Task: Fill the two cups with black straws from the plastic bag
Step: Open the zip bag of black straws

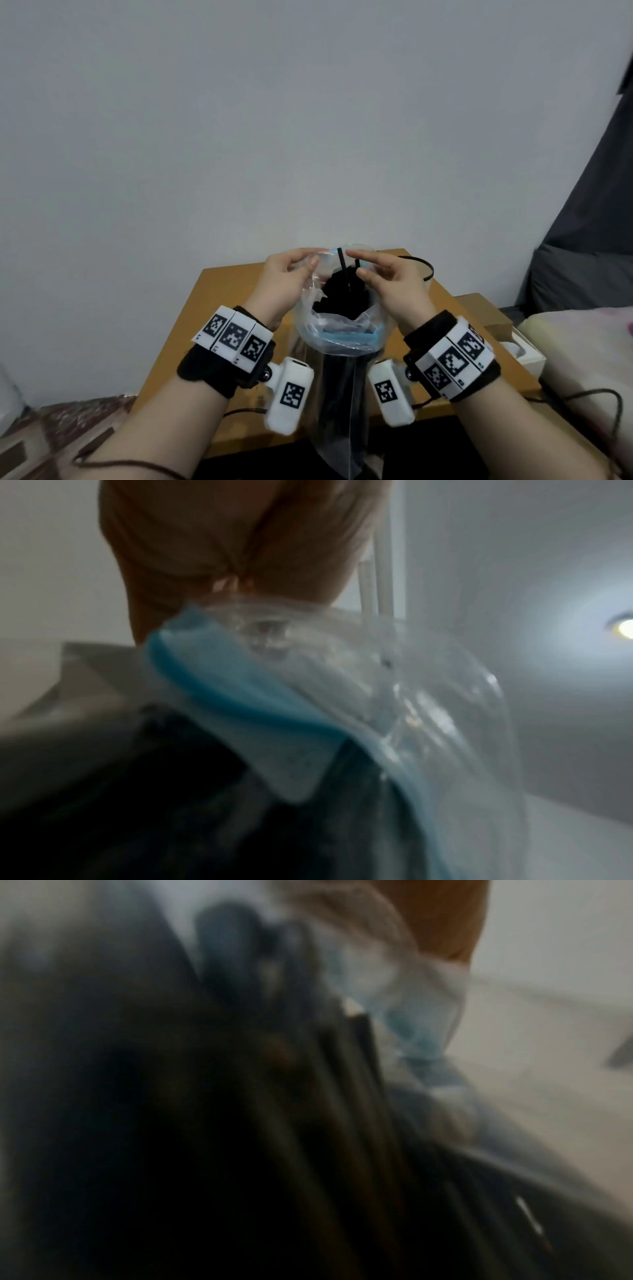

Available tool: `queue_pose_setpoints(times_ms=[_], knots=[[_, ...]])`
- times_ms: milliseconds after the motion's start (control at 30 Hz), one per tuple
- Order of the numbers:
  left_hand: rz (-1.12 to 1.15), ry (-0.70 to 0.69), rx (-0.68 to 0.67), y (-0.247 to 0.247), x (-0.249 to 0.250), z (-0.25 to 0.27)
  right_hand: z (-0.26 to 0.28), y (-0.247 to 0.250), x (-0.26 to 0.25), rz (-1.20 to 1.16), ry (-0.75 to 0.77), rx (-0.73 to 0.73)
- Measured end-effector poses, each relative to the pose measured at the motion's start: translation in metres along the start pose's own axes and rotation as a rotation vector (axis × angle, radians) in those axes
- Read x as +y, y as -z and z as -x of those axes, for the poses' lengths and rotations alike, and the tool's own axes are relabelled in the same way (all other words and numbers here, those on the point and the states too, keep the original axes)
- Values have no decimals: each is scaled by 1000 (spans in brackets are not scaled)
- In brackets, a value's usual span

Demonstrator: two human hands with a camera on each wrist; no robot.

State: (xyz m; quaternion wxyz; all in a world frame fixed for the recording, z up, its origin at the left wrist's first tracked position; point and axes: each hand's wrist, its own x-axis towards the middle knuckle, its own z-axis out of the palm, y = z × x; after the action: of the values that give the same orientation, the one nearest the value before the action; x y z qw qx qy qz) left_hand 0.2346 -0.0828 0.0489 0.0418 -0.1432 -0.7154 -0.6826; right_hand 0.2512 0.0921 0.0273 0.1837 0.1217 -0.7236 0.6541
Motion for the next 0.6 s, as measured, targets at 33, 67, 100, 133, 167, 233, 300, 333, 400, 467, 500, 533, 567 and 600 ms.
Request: queue_pose_setpoints(times_ms=[33,67,100,133,167,233,300,333,400,467,500,533,567,600], knots=[[86,41,25,0,0,-2,-1,0,-2,-59,-9,15],[165,83,45,0,-1,-4,-2,0,-4,-132,-27,21],[237,124,60,0,-2,-6,-3,0,-5,-201,-53,22],[299,158,74,1,-3,-8,-4,0,-6,-254,-83,16],[347,181,83,2,-3,-9,-6,1,-6,-294,-116,5],[403,209,92,4,-5,-10,-9,3,-4,-375,-197,-21],[427,232,90,9,-4,-11,-12,5,-1,-466,-266,-24],[441,241,84,12,-3,-12,-13,6,0,-514,-288,-12],[477,255,60,17,1,-14,-15,6,1,-571,-301,21],[540,268,30,22,2,-17,-16,3,0,-577,-300,52],[576,279,19,23,2,-18,-17,1,0,-577,-303,68],[603,295,18,24,1,-18,-18,-1,-1,-583,-309,85],[607,307,27,23,0,-18,-19,-2,-1,-593,-320,100],[590,311,38,22,-2,-17,-20,-4,0,-600,-334,114]])
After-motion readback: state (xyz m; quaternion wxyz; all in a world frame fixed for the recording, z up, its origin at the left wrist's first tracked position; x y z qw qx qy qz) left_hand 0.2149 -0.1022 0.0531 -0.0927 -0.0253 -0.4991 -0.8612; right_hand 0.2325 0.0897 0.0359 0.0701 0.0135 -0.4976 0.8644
